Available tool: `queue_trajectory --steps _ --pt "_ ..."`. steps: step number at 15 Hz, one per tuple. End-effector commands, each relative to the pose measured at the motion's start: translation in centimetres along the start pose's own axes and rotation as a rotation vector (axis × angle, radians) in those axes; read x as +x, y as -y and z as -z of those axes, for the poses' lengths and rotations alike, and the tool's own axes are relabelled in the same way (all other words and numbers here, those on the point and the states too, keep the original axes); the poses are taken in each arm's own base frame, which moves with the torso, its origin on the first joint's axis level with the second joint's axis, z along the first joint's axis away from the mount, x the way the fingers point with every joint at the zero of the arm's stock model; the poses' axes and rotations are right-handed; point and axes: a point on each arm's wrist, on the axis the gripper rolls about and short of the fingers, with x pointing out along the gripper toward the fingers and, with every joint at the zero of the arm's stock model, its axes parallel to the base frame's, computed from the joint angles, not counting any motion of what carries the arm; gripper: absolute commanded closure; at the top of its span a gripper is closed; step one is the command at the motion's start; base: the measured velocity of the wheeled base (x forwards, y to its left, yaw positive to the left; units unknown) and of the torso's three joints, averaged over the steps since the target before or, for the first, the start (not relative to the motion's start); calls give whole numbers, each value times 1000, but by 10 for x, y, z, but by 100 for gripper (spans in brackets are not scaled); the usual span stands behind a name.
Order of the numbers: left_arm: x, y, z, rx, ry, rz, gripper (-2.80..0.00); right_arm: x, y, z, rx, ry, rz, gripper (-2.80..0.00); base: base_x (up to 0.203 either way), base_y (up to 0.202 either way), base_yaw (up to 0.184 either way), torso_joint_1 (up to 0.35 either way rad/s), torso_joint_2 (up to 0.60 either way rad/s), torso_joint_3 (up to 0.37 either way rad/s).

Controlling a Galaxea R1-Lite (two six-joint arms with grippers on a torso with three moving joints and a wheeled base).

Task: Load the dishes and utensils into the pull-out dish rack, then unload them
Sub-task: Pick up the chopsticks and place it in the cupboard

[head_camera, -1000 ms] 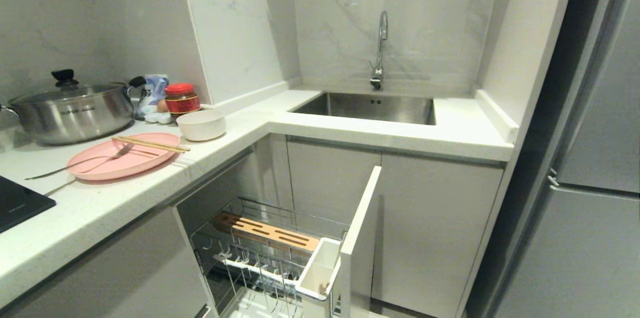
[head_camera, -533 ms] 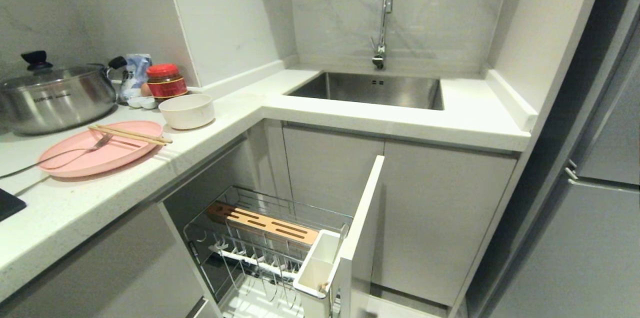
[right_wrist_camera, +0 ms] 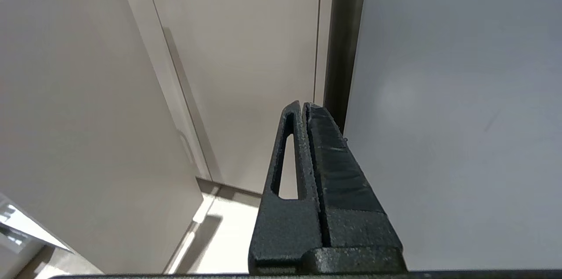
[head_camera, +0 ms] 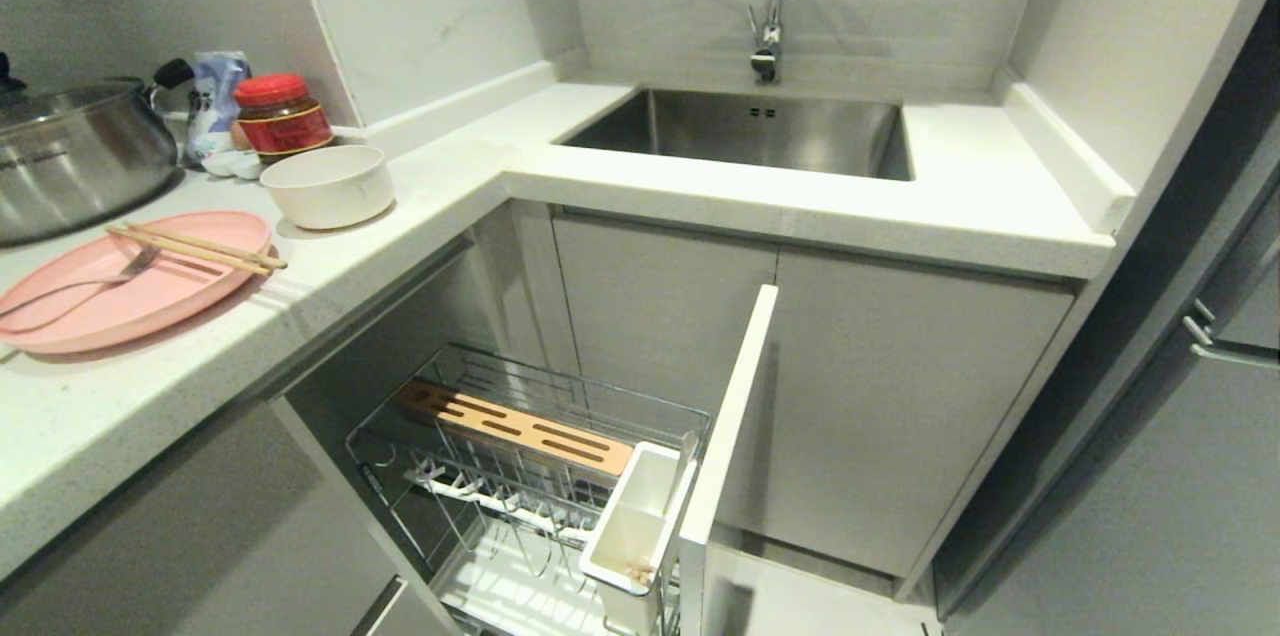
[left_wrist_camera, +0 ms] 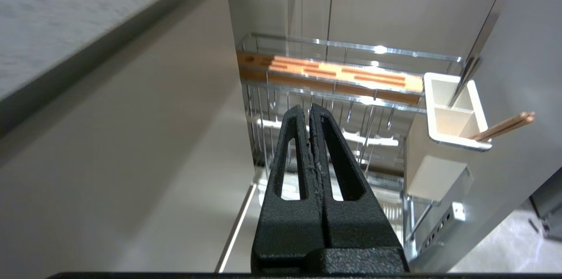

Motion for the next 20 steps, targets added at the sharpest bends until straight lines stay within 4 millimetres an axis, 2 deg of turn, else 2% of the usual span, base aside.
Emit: queue_trajectory --steps 1,20 --pt "1 0 3 0 -12 1 0 2 0 7 0 -26 1 0 0 0 0 2 -2 -188" --pt "1 0 3 -6 -11 -5 0 2 0 7 0 -26 0 0 0 0 0 3 3 -186"
